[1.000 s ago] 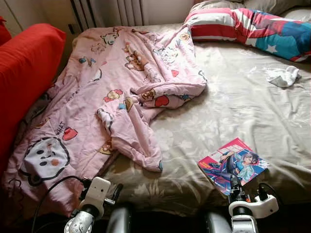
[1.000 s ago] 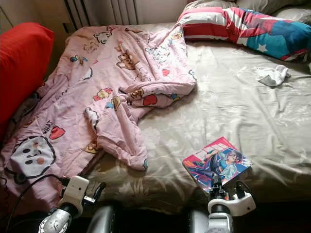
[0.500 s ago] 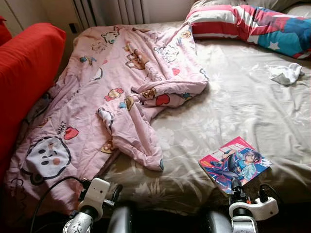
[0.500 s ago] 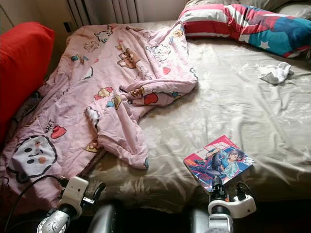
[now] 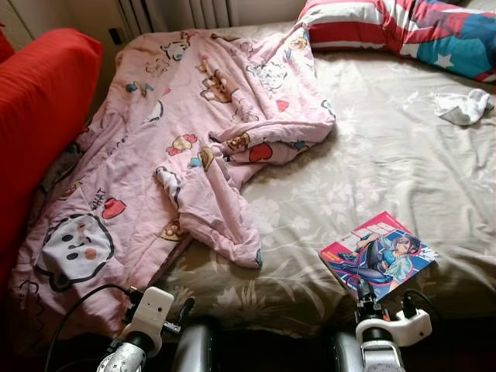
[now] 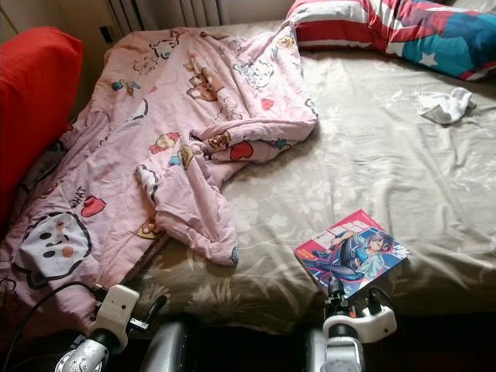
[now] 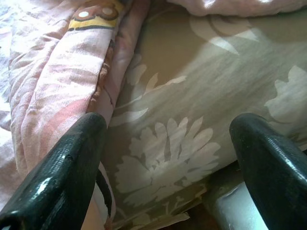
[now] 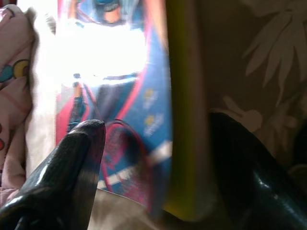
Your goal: Clean up the room
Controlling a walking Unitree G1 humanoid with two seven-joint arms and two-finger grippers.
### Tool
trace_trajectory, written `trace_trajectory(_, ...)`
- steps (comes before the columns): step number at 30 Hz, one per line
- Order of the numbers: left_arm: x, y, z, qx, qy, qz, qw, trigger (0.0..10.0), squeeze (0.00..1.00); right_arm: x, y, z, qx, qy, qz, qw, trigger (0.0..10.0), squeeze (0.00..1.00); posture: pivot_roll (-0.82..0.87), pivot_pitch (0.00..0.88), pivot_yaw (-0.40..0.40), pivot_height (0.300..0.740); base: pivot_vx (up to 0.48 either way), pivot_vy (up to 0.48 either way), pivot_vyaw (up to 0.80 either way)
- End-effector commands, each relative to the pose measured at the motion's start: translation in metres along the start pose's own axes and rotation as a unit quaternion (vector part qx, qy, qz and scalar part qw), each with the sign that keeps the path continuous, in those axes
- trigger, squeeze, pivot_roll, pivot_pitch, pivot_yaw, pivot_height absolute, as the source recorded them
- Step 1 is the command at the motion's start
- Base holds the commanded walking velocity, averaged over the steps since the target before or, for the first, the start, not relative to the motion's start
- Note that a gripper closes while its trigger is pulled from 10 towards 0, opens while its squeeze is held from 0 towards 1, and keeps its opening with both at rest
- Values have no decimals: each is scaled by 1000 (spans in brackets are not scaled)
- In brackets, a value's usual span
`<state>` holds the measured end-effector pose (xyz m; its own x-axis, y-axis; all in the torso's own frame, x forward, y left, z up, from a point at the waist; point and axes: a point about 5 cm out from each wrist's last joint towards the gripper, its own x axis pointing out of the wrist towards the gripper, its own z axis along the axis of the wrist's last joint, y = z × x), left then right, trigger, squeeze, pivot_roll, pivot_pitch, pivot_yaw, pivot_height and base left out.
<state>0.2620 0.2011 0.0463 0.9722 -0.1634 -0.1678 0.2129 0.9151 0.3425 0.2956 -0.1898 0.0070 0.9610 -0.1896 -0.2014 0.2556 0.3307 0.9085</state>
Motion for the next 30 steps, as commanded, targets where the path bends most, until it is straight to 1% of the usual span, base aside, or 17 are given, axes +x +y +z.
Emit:
trace_trajectory(1, -8, 0, -10, 18, 24, -10, 999, 10000, 0, -4, -5, -8, 3, 14, -11, 1000, 10000, 0, 126, 275, 107, 551, 0, 0, 0)
trace_trajectory(5, -8, 1, -10, 19, 26, -11, 999, 10000, 0, -2, -1, -7, 4, 13, -6, 1000, 10000, 0, 127, 275, 108, 551, 0, 0, 0)
trace_trajectory(6, -8, 1, -10, 19, 26, -11, 999, 10000, 0, -2, -1, -7, 5, 12, -5, 1000, 6078, 0, 127, 275, 108, 551, 0, 0, 0)
trace_trajectory(7, -8, 1, -10, 19, 26, -12, 999, 10000, 0, -2, -1, -7, 5, 12, -4, 1000, 6078, 0, 127, 275, 108, 551, 0, 0, 0)
trace_trajectory(8, -8, 0, -10, 19, 27, -13, 999, 10000, 0, -2, 0, -7, 6, 11, -4, 1000, 0, 0, 127, 275, 109, 551, 0, 0, 0)
trace_trajectory(20, -6, -1, -9, 20, 29, -15, 999, 10000, 0, -5, -6, -8, 2, 13, -8, 1000, 0, 0, 119, 269, 107, 551, 0, 0, 0)
trace_trajectory(27, -4, -1, -9, 22, 27, -15, 999, 10000, 0, -8, -6, -15, 2, 25, 1, 1000, 0, 0, 117, 263, 102, 551, 0, 0, 0)
trace_trajectory(30, -3, -1, -8, 23, 28, -14, 999, 10000, 0, -13, -11, -18, -4, 30, 2, 1000, 0, 0, 107, 261, 97, 551, 0, 0, 0)
